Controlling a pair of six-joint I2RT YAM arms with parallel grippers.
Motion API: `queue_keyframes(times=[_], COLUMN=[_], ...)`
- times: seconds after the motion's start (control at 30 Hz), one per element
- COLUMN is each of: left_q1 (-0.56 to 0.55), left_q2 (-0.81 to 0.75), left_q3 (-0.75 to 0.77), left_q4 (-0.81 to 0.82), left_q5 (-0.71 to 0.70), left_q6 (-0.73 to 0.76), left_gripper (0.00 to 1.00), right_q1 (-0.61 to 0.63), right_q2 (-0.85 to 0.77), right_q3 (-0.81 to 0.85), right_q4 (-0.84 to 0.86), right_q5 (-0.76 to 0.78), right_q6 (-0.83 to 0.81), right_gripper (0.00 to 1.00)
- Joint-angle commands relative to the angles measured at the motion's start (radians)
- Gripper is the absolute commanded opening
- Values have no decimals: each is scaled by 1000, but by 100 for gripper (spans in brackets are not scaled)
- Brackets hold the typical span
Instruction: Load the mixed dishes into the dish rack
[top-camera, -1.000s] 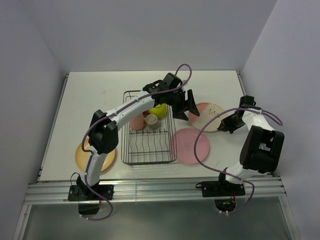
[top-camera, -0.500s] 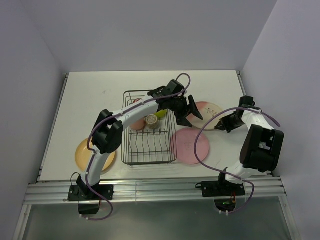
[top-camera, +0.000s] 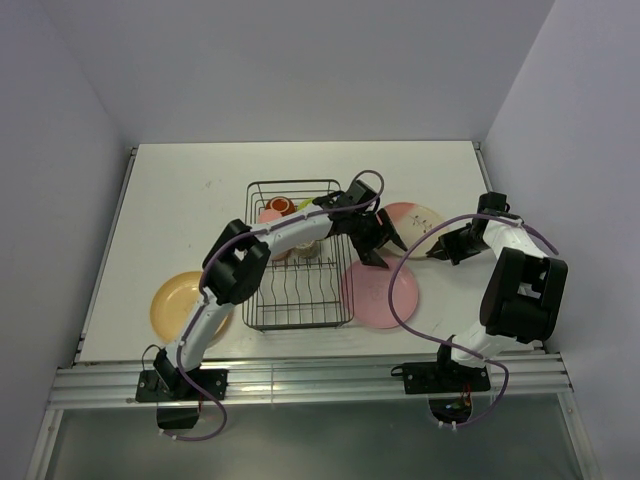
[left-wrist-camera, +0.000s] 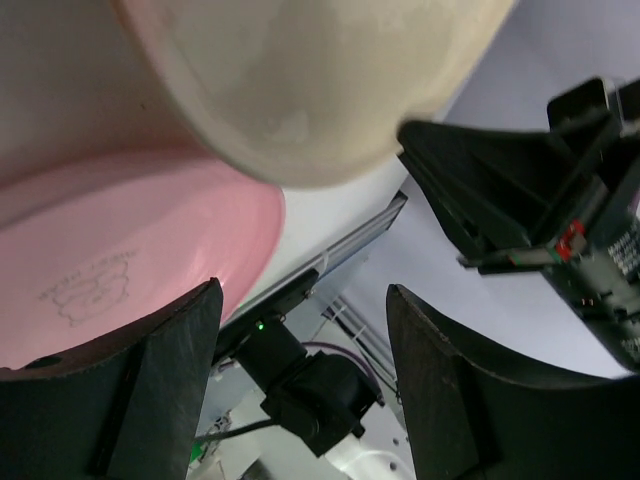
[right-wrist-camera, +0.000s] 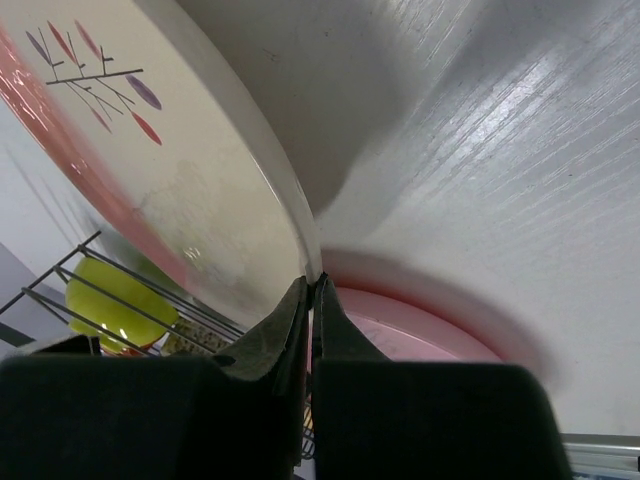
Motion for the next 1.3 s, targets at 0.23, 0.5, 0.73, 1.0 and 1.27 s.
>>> queue_keyframes(times=[0.23, 0.5, 0.73, 1.0, 1.27], left_q1=[0, 2, 2, 2, 2], left_q2=[68, 85, 103, 106, 134], left_q3=[89, 106, 109, 99, 117], left_q4=[101, 130, 156, 170, 186], left_q5=[-63, -74, -73, -80, -82], left_q6=[-85, -127, -147, -150, -146], left_gripper=[72, 71, 71, 71, 71], right_q1=[7, 5, 5, 5, 5], right_q2=[0, 1, -8, -19, -39], right_q3=[47, 46, 26, 37, 11], right_q4=[29, 24, 33, 12, 15], right_q5=[-62, -70, -114, -139, -172], right_q6=[21, 24, 56, 73, 100], right_gripper=[0, 0, 0, 0, 0])
